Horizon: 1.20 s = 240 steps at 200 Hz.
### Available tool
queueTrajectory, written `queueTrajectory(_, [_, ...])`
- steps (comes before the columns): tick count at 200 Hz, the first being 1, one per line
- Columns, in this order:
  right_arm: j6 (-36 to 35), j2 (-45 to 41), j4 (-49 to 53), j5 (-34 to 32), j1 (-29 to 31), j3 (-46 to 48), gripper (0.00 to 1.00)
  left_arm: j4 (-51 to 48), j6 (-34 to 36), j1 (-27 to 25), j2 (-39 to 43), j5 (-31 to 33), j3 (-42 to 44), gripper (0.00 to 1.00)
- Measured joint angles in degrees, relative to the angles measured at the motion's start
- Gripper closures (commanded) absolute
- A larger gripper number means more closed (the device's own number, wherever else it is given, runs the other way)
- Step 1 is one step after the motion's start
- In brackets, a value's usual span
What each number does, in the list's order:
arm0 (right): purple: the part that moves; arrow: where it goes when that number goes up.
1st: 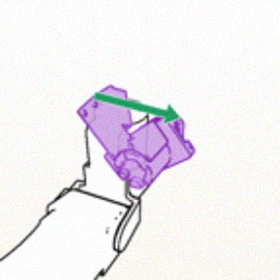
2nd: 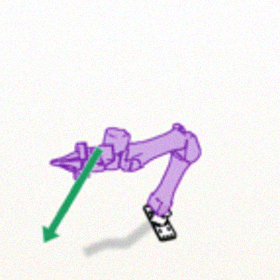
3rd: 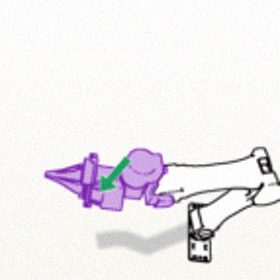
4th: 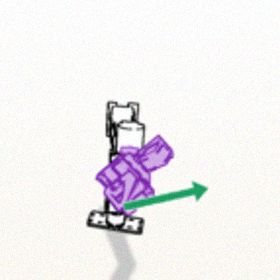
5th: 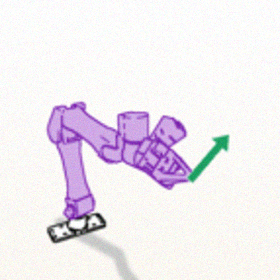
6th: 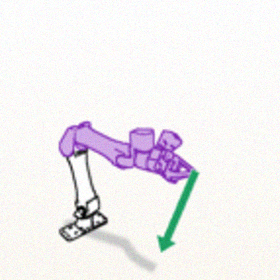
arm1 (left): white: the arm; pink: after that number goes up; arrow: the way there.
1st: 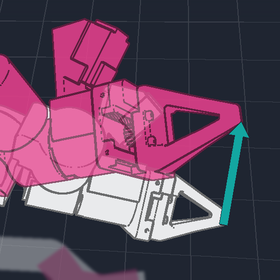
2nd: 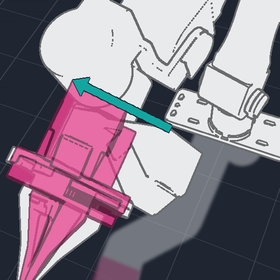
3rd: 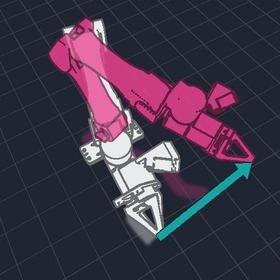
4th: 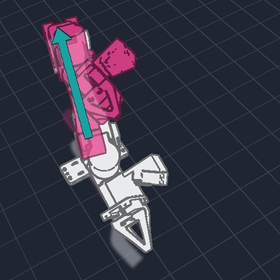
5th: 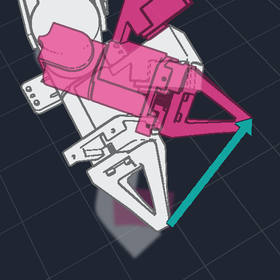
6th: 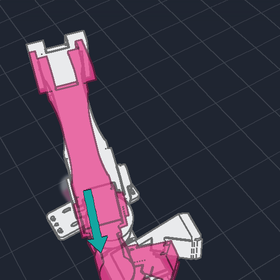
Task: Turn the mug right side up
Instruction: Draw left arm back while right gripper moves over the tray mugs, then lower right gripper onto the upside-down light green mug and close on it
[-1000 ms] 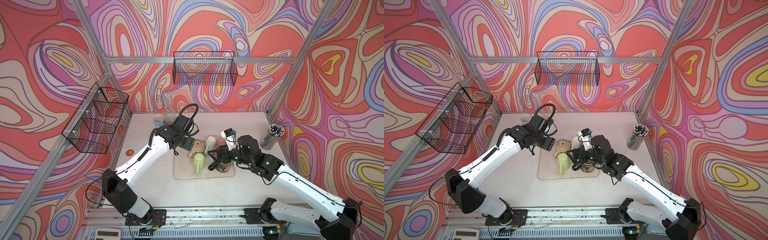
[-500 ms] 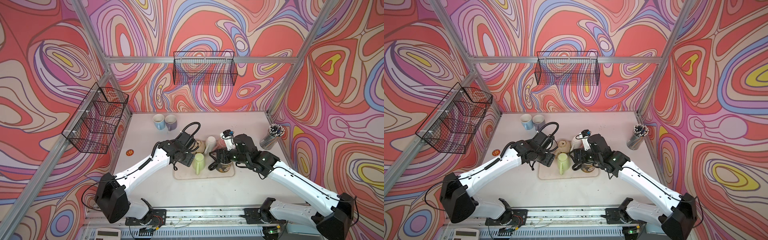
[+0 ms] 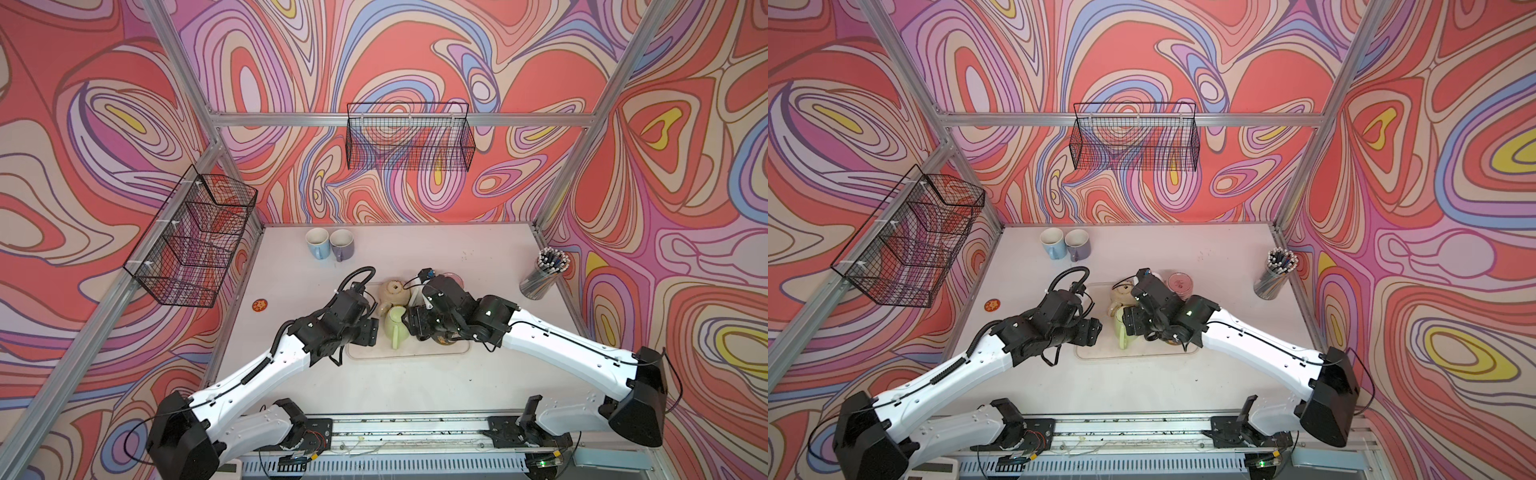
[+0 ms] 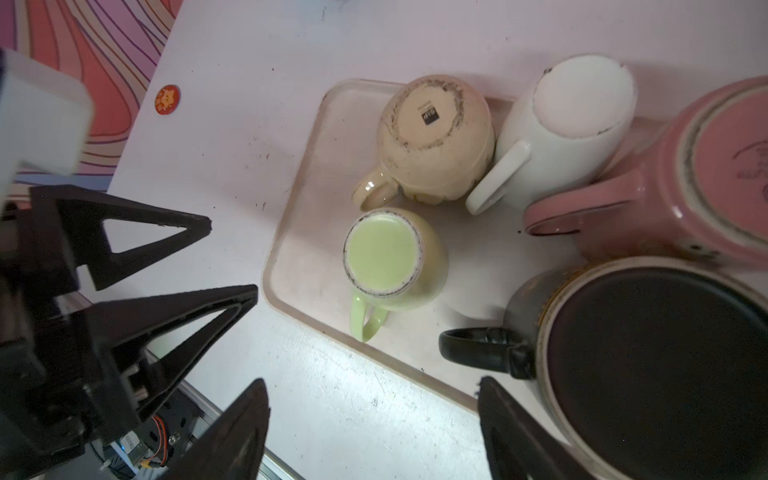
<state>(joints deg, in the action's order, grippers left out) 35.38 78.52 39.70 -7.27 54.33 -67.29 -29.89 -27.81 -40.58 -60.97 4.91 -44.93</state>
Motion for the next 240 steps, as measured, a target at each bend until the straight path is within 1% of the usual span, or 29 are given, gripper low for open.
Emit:
queueTrajectory(23, [5.7, 2.8, 2.1, -5.1, 3.8, -0.5, 0.20, 2.3, -2.4, 0.0, 4.5, 0.7, 3.8, 0.12])
queueTrajectory(38, [8.9, 5.1, 2.7, -7.0, 5.4, -0.9, 0.20, 3.2, -3.7, 0.0, 7.8, 1.9, 5.9, 0.09])
queueTrajectory(56, [12.4, 8.1, 3.4, -8.8, 6.7, -1.5, 0.21, 3.4, -5.4, 0.0, 11.8, 3.9, 7.7, 0.00])
queueTrajectory(91, [16.8, 15.0, 3.8, -10.4, 7.8, -5.4, 0.23, 1.8, -9.4, 0.0, 16.8, 8.3, 8.3, 0.00])
queueTrajectory(123, [18.8, 21.2, 3.9, -10.7, 7.9, -10.1, 0.26, -1.4, -13.5, 0.0, 18.9, 12.0, 8.3, 0.00])
queueTrajectory(159, [21.0, 27.3, 5.1, -10.7, 7.8, -13.8, 0.26, -6.0, -17.7, 0.0, 22.1, 14.9, 8.8, 0.00])
queueTrajectory(199, [23.0, 29.6, 7.5, -10.1, 6.9, -15.5, 0.27, -7.2, -18.5, 0.0, 32.7, 15.8, 13.7, 0.00])
queueTrajectory(221, [23.8, 30.4, 8.7, -9.9, 6.3, -17.0, 0.30, -7.0, -18.5, 0.0, 38.1, 15.8, 15.5, 0.00])
queueTrajectory(240, [24.1, 31.1, 9.4, -9.8, 6.0, -17.9, 0.34, -7.1, -18.3, 0.0, 41.2, 15.7, 16.9, 0.00])
